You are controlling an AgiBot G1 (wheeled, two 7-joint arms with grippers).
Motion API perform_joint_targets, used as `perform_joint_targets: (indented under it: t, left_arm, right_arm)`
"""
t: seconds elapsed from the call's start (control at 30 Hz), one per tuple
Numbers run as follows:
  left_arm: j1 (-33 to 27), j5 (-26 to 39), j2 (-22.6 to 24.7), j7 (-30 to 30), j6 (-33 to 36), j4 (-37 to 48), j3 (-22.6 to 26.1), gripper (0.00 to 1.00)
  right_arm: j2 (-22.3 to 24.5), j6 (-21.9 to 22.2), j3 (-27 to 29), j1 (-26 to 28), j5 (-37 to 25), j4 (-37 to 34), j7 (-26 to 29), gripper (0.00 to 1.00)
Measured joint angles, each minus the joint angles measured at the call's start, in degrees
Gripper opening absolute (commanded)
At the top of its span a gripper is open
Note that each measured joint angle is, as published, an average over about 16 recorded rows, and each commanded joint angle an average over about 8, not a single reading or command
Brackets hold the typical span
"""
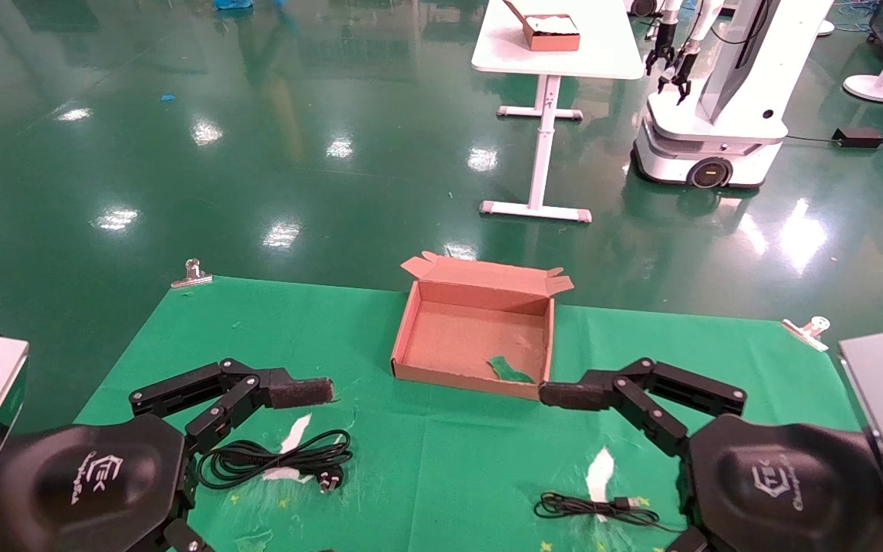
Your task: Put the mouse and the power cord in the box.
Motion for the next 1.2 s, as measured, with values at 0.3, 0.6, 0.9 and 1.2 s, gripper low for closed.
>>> perform_joint_targets:
  t: [0.3,0.6,0.9,1.2]
  left_arm:
    - [0.0,0.0,0.0,0.0,0.0,0.0,0.0,1.00]
    - [0.0,0.0,0.0,0.0,0.0,0.0,0.0,1.00]
    - [0.0,0.0,0.0,0.0,0.0,0.0,0.0,1.00]
    - [-1.7,6.9,-0.2,0.4,-0.4,-1.3,2.4,1.00]
  right_arm:
    - [0.0,0.0,0.0,0.0,0.0,0.0,0.0,1.00]
    - [0.0,0.0,0.0,0.0,0.0,0.0,0.0,1.00]
    - [0.0,0.0,0.0,0.0,0.0,0.0,0.0,1.00]
    - [2.3,0.0,-0.6,-1.3,-2.9,0.5,-0.1,1.00]
